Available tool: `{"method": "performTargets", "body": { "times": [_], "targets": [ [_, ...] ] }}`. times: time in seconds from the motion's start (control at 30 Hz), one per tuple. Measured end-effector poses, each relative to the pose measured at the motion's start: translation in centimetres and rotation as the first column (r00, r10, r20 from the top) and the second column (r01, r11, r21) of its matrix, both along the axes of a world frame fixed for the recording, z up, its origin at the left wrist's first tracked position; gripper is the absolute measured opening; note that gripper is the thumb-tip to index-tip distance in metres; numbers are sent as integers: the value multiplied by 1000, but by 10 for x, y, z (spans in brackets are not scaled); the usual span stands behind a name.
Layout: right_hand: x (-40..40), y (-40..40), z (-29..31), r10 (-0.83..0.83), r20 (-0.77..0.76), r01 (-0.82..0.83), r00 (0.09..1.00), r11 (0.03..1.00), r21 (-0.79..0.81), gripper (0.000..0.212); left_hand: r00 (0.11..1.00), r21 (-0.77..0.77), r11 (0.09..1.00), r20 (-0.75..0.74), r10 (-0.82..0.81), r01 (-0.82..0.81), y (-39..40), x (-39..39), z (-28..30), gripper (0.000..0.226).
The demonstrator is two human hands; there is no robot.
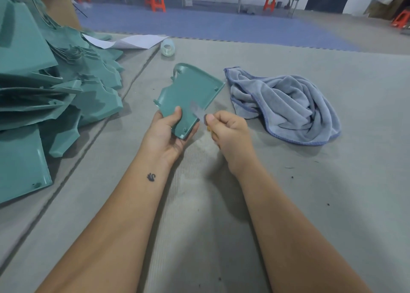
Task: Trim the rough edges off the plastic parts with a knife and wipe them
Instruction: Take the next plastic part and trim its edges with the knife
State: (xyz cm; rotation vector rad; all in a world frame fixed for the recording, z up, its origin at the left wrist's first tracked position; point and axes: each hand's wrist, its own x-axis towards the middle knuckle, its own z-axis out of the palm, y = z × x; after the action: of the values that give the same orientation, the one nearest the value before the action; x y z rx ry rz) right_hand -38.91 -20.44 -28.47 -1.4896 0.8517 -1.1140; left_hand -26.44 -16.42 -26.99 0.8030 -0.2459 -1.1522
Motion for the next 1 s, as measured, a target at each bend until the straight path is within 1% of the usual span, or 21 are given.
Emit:
{"method": "performTargets", "body": {
  "times": [0.07,0.13,0.23,0.33,0.47,0.57,0.6,0.67,0.73,0.8,0.87,0.93,1.0],
  "targets": [
    [-4,-6,0,-30,106,20,994,995,95,40,1000,17,1000,4,-8,8,0,2,-1,14],
    [-7,-10,0,-32,181,5,983,988,152,42,1000,21,1000,0,-10,10,1,3,-1,14],
    [-8,-12,0,-52,222,5,974,979,205,41,999,40,999,45,3,-4,1,5,-1,16],
    [-11,-15,3,-113,292,25,950,956,291,36,995,71,997,100,-9,1,1,4,-2,18],
    [-11,-15,3,-156,322,47,934,946,322,34,993,82,996,113,-26,17,2,4,-1,18],
    [-13,-21,4,-233,422,69,876,927,368,37,991,103,994,126,-40,27,4,8,-1,15],
    [-14,-23,4,-248,426,81,870,924,373,37,990,106,994,132,-42,28,4,9,-1,15],
    [-15,-22,4,-252,395,105,883,927,359,35,990,102,994,136,-41,27,5,12,-1,15],
    [-15,-19,4,-221,358,105,907,943,317,32,991,96,995,128,-37,25,4,11,-1,15],
    [-15,-15,5,-130,326,50,937,969,242,35,992,84,996,125,-33,23,3,10,-1,16],
    [-14,-10,7,5,272,-55,962,983,175,41,993,66,998,117,-23,15,2,9,-2,15],
    [-11,-5,6,121,182,-142,976,984,108,38,994,47,999,106,-9,4,1,9,-1,14],
    [-6,-1,4,168,38,-169,985,985,18,32,997,24,1000,83,-4,2,0,7,0,14]
  ]
}}
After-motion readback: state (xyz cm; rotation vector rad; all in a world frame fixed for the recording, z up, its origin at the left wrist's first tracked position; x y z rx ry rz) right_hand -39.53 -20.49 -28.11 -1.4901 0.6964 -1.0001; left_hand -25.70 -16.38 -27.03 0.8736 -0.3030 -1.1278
